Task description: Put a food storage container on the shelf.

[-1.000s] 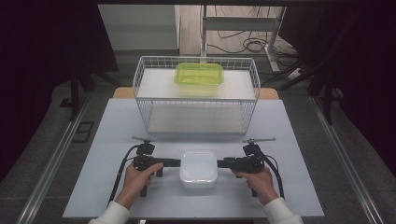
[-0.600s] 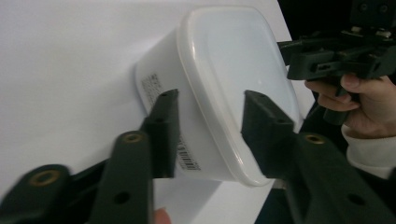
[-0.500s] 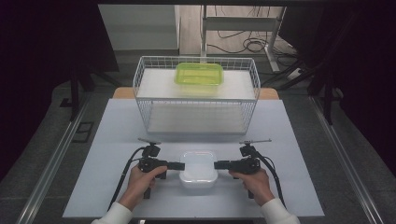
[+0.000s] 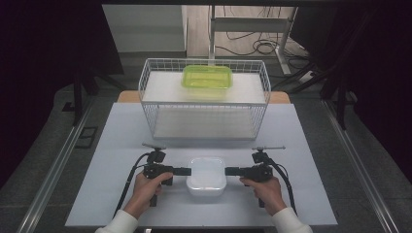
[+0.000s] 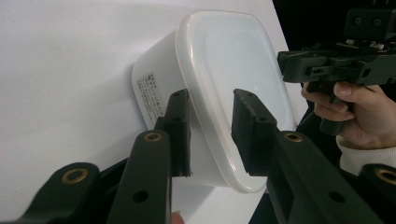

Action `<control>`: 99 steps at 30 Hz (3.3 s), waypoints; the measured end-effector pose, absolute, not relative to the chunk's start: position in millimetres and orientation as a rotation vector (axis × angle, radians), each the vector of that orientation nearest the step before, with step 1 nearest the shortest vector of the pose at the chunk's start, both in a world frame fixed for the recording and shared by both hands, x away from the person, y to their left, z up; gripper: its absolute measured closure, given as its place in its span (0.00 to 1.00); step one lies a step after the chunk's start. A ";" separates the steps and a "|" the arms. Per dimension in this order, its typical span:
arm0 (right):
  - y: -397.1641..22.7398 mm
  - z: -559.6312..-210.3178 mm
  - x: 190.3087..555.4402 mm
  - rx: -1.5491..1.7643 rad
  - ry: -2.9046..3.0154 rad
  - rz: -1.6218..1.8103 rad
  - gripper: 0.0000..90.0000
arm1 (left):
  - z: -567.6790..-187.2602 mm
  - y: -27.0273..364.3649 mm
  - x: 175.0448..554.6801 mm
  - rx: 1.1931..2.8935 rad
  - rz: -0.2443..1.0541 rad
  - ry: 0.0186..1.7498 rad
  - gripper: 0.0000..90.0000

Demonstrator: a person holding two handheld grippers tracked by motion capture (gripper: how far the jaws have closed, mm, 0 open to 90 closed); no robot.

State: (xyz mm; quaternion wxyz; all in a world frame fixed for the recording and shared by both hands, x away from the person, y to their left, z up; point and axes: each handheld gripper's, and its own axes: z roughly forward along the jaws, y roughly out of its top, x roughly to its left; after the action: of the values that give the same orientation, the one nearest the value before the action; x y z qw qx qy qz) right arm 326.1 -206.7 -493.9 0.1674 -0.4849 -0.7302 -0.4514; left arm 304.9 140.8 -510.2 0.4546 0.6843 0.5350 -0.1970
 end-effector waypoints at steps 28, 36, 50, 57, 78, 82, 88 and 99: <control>-204.7 -494.4 324.4 -1.437 -1.972 -1.252 0.82 | -503.0 141.6 295.3 1.660 -0.430 1.316 0.81; -202.6 -487.8 323.4 -1.413 -2.042 -1.283 0.84 | -499.2 141.8 293.1 1.669 -0.392 1.302 0.84; -203.7 -478.9 322.1 -1.358 -2.117 -1.353 0.87 | -490.2 141.0 290.0 1.670 -0.344 1.273 0.88; -202.9 -468.9 320.2 -1.329 -2.151 -1.384 0.87 | -481.9 141.3 288.1 1.673 -0.314 1.254 0.88; -206.3 -434.0 318.8 -1.276 -2.238 -1.488 0.87 | -448.3 135.4 292.3 1.691 -0.213 1.186 0.88; -207.2 -424.3 321.8 -1.266 -2.238 -1.520 0.87 | -435.7 135.4 296.4 1.694 -0.192 1.168 0.88; -207.3 -407.7 326.6 -1.247 -2.247 -1.559 0.87 | -417.7 136.0 300.6 1.692 -0.165 1.149 0.88; -205.8 -382.0 334.6 -1.220 -2.257 -1.594 0.87 | -391.5 138.6 307.2 1.686 -0.125 1.121 0.88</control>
State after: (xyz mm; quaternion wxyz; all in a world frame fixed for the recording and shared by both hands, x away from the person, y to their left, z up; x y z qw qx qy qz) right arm 334.6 -205.8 -382.0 0.0602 -0.4032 -0.7459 -0.5268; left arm 307.2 138.6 -391.5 0.5283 0.7056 0.4693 -0.0525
